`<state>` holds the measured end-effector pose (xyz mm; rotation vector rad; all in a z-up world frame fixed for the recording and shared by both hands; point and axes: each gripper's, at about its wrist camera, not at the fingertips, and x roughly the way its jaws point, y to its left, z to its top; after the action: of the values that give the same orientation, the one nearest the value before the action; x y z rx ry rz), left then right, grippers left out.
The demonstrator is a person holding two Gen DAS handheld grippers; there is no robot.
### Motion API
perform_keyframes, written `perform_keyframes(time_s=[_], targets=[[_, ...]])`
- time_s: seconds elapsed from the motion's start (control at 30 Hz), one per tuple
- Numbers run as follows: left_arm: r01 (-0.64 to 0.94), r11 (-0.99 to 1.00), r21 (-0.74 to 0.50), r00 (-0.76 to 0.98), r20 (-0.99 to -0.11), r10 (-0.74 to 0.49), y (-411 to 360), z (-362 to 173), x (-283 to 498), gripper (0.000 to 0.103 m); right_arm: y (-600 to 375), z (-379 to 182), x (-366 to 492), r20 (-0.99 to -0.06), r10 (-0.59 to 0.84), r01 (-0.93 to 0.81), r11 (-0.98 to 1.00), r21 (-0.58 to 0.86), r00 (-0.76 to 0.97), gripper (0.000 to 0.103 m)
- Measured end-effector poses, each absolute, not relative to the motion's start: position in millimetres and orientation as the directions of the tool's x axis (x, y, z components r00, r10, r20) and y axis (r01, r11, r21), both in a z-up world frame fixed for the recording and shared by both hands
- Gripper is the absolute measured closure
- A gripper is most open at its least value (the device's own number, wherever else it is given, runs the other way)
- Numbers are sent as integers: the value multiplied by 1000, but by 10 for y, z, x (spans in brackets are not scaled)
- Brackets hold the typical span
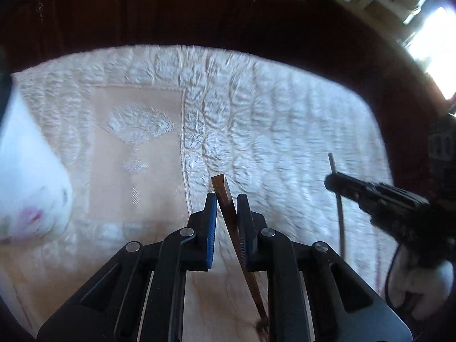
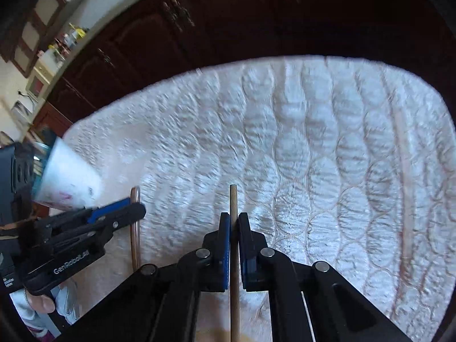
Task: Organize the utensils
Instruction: 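Carry the chopstick and fork up to the floral cup with both tools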
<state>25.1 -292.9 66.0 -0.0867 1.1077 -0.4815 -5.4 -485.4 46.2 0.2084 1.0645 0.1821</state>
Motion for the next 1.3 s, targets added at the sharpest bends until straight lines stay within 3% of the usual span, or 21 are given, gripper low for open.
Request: perform_keyframes(time_s=[0.23, 0.53, 1.3], targets=[[396, 865, -307, 416, -780, -467, -2530, 1214, -201, 90, -4764, 1061, -419, -776, 279, -122, 959, 256, 566, 98], [382, 884, -269, 488, -754, -440, -2090, 1471, -539, 91, -4403, 1544, -729, -741, 289, -223, 956, 191, 606, 98], [318, 916, -245, 608, -688, -396, -1211, 1980, -865, 94, -3378, 1898, -756, -693, 371, -395, 909, 135, 618, 98]])
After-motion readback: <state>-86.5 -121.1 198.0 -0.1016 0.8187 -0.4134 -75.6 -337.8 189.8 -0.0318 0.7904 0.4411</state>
